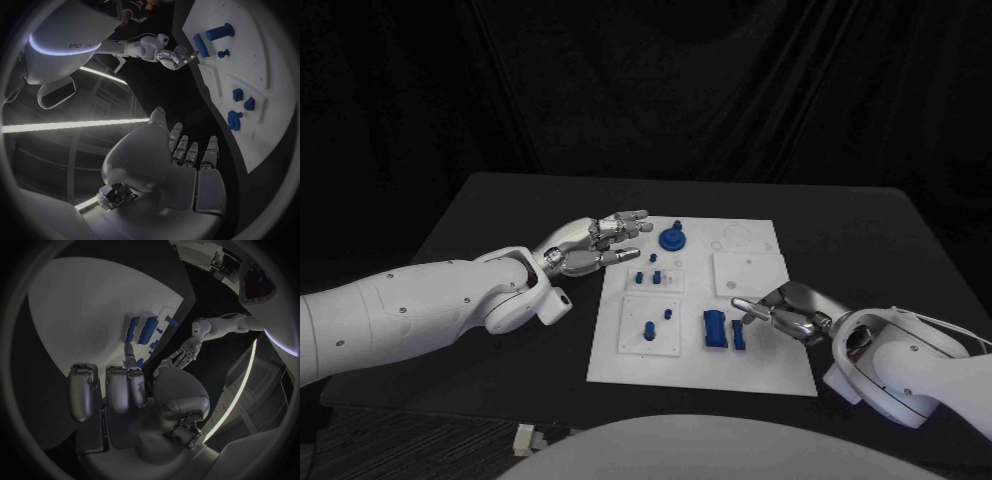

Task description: Assemble the parts on the task board

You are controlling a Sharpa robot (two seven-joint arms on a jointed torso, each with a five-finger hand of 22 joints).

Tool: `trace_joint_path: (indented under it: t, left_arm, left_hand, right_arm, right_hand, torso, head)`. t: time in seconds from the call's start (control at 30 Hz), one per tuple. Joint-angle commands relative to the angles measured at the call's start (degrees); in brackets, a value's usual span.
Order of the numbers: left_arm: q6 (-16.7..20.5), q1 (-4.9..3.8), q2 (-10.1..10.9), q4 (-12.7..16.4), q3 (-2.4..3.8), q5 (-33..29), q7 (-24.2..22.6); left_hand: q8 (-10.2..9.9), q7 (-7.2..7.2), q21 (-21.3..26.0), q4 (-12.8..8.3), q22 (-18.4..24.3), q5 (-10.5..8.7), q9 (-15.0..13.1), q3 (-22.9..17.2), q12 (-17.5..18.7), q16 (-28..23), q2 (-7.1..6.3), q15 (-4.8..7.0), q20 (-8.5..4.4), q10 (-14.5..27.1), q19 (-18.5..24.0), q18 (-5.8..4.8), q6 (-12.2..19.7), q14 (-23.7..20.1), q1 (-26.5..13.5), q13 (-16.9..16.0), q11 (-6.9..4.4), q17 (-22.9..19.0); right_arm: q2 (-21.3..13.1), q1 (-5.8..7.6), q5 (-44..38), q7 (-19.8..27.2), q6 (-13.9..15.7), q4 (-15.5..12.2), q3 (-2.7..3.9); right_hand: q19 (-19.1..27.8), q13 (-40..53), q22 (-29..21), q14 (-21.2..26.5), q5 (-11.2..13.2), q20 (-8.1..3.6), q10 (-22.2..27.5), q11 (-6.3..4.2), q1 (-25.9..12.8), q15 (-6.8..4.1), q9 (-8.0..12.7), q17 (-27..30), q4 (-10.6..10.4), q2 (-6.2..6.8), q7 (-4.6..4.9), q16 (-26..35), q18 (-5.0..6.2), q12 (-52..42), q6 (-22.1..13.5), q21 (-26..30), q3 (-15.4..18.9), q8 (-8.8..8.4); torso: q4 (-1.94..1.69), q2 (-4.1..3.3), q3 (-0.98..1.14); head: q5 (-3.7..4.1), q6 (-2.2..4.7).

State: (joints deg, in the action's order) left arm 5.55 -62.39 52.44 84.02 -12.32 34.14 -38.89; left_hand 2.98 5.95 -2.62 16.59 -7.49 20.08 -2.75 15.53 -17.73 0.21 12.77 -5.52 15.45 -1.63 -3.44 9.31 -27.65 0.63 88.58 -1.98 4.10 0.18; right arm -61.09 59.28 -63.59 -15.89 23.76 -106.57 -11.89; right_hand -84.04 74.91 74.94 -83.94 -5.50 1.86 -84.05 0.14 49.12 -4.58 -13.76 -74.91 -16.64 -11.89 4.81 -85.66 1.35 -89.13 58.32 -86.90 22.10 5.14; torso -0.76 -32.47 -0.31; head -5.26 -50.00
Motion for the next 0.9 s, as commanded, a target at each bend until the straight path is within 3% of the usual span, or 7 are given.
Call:
trace_joint_path:
  t: [0.03, 0.37, 0.5, 0.57, 0.63, 0.67, 0.9]
  left_arm:
    - [0.28, 0.08, 0.48, 0.71, 0.06, -0.14, -2.33]
    - [4.23, 0.0, 3.37, 3.54, 0.1, -0.31, -2.95]
    - [5.26, -0.03, 3.16, 3.76, 0.1, -2.14, -3.63]
    - [5.69, -0.03, 2.83, 3.63, 0.1, -3.35, -4.28]
    - [6.33, -0.04, 2.45, 3.46, 0.1, -4.33, -5.12]
    - [6.81, -0.04, 2.29, 3.45, 0.1, -4.71, -5.61]
    - [9.05, -0.04, 2.09, 3.72, 0.09, -5.71, -7.44]
  left_hand:
    - [0.13, 0.17, -0.32, -0.09, 0.03, -0.12, 0.0, -0.4, -0.35, 0.03, -0.04, -0.4, 0.14, 0.01, -0.37, 1.05, 0.25, 0.04, 0.52, -0.09, 0.34, 0.06]
    - [0.2, 0.35, 0.35, 0.14, 1.51, 2.85, -0.05, -0.32, -1.04, -0.1, 0.2, 0.3, -0.69, -0.44, 0.7, 1.0, -0.23, -0.32, 0.1, -0.15, 0.58, -0.06]
    - [0.34, -0.07, 0.61, 0.14, 2.11, 3.25, -0.11, -0.27, -1.1, -0.21, 0.12, 2.08, -5.47, -0.49, 1.14, 1.15, -1.1, -0.63, 0.09, -0.16, -0.03, -0.18]
    - [0.24, -0.29, 0.82, 0.16, 2.58, 3.3, -0.06, -0.26, -0.68, -0.21, 0.19, 2.53, -6.43, -0.32, 1.41, 0.85, -0.83, -0.63, 0.01, -0.11, -0.3, -0.18]
    - [-0.33, -1.35, 1.22, 0.21, 3.46, 3.17, 0.21, -0.02, 0.85, -0.21, 0.39, 3.55, -7.88, 0.38, 1.93, 0.41, 1.92, -0.63, -0.68, 0.04, -1.43, -0.18]
    - [-1.05, -3.89, 1.74, 0.2, 4.67, 2.28, 0.76, 0.43, 2.84, -0.21, 0.68, 4.74, -9.35, 1.13, 2.57, 0.28, 9.0, -0.63, -1.84, 0.21, -3.48, -0.18]
    - [-1.19, -8.51, 2.01, 0.23, 5.36, -0.59, 0.91, 1.87, 5.31, -0.21, 1.1, 5.79, -10.27, 1.59, 2.84, 0.18, 11.38, -0.63, -5.72, 0.44, -8.74, -0.18]
  right_arm:
    - [-1.64, 0.91, -0.11, 6.23, 7.91, -2.05, 0.05]
    - [-4.58, 11.3, 21.8, 28.8, 23.08, -4.75, 0.05]
    - [-4.06, 12.73, 30.04, 37.1, 22.66, -3.14, 0.05]
    - [-3.49, 12.75, 33.5, 40.67, 20.48, -1.76, 0.04]
    - [-3.04, 11.94, 36.0, 43.64, 17.36, -0.31, 0.03]
    - [-2.88, 11.31, 36.97, 45.14, 16.01, 0.41, 0.03]
    - [-1.93, 8.19, 39.84, 50.1, 11.54, 3.65, 0.03]
  right_hand:
    - [-4.68, 14.1, 14.09, -3.91, 0.1, 0.03, -5.82, -0.08, 0.41, 0.0, 0.03, -1.99, 0.03, -0.56, -0.27, -0.26, -0.61, -0.28, 1.66, -0.53, 0.52, 0.83]
    - [16.29, -33.05, -5.81, 9.86, -5.25, 0.85, 8.51, -0.24, 5.19, 0.21, 0.72, 49.37, -0.03, -0.14, -1.43, 33.69, 8.06, 40.78, 5.17, 44.29, 3.11, 1.83]
    - [25.41, -44.41, -17.54, 19.5, -5.79, 4.48, 21.48, 3.41, 6.08, 5.02, 1.94, 56.97, -0.02, 0.72, 2.11, 51.28, 7.43, 59.11, 3.62, 61.91, 3.73, 0.56]
    - [41.86, -53.94, -29.25, 40.92, -3.03, 10.1, 41.37, 12.53, 4.13, 15.56, 4.98, 65.89, 0.51, 13.17, 0.24, 69.38, 3.93, 73.72, -4.17, 78.47, -7.62, -0.93]
    - [53.65, -56.83, -36.46, 52.06, -1.06, 11.59, 48.84, 10.23, 3.26, 13.84, 6.44, 68.94, -0.61, 19.25, -2.14, 75.44, 2.02, 77.79, -8.82, 84.09, -11.34, -1.41]
    - [74.53, -61.19, -57.46, 74.6, 0.33, 11.48, 64.93, 0.14, 2.07, 7.9, 8.48, 73.36, -0.59, 23.97, -4.78, 84.48, 1.63, 85.04, -18.18, 85.37, -10.15, -2.98]
    - [83.84, -65.44, -72.44, 82.69, -0.19, 10.28, 77.49, -3.06, 3.24, 7.64, 8.92, 73.04, -0.66, 22.55, -12.29, 82.6, 5.58, 81.7, -37.26, 86.6, -10.15, -0.29]
  torso:
    - [-0.09, 0.0, -0.02]
    - [-0.07, 0.1, 0.0]
    - [-0.1, 0.12, -0.01]
    - [0.03, 0.24, -0.04]
    - [0.11, 0.32, -0.04]
    - [0.13, 0.41, -0.05]
    - [0.33, 0.88, 0.01]
  head:
    - [0.21, 0.0]
    - [0.13, 0.0]
    - [0.5, 0.0]
    - [0.67, 0.0]
    - [0.53, 0.0]
    - [0.44, 0.0]
    - [-0.51, 0.0]
